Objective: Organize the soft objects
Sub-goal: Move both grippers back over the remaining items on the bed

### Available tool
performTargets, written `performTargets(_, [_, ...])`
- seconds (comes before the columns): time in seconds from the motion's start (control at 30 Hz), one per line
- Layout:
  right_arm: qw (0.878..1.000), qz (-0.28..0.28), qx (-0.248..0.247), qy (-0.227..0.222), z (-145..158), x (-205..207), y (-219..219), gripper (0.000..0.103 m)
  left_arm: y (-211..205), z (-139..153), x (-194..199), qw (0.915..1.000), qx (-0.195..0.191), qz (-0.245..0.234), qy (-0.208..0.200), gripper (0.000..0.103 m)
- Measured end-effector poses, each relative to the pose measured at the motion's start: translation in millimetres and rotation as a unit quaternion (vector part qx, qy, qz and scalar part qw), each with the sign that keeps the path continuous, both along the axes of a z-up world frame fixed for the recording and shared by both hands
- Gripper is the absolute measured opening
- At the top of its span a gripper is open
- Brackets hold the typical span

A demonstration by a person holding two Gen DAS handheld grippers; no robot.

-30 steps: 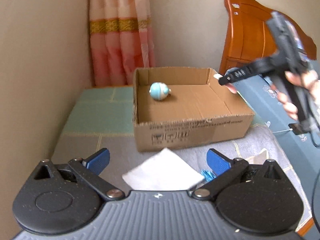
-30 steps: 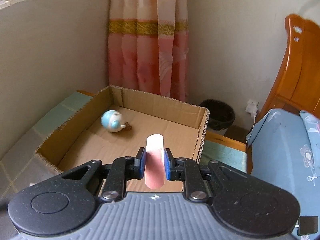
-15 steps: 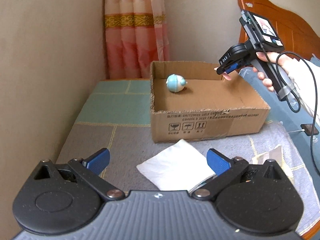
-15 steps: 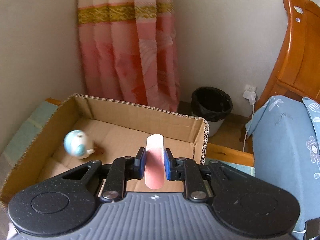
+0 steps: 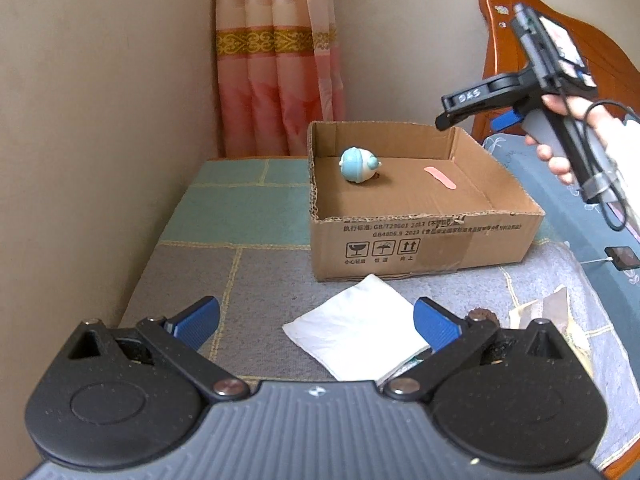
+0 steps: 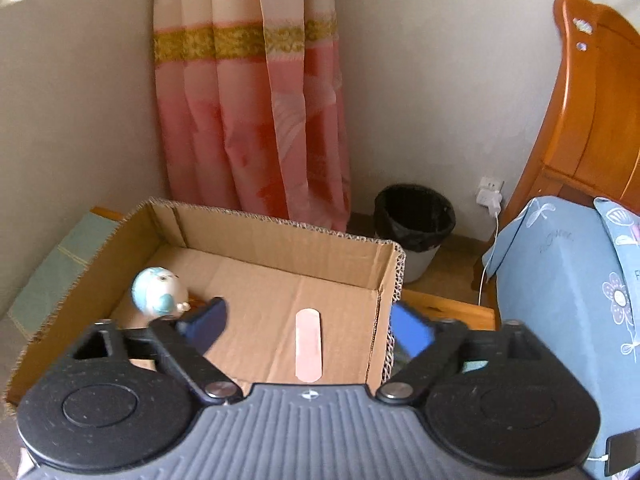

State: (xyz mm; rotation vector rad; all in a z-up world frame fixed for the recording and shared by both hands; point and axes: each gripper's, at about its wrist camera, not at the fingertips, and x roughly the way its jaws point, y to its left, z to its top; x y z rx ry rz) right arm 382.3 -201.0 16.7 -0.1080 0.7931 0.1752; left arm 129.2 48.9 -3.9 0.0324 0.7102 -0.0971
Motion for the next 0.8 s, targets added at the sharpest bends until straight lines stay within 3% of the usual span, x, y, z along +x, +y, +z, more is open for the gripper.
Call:
performTargets(0.2, [1.0,0.01,0.012,-0.026,21,-46,-5,0.103,-2,1,-10,0.9995,0.028,-0.011,-0.004,0.102])
performTargets(0.43, [0.999,0.031,0.008,-0.037,32,-103,1,0.103,-5,2,-26,0.9992,0.031,-0.024,-0.005,0.102])
performTargets(0.8, [0.999,0.036,-0.008,-0.033,5,-183,8,0.103,-8,-6,-39,0.9985,0.032,-0.044,0.002,0.102])
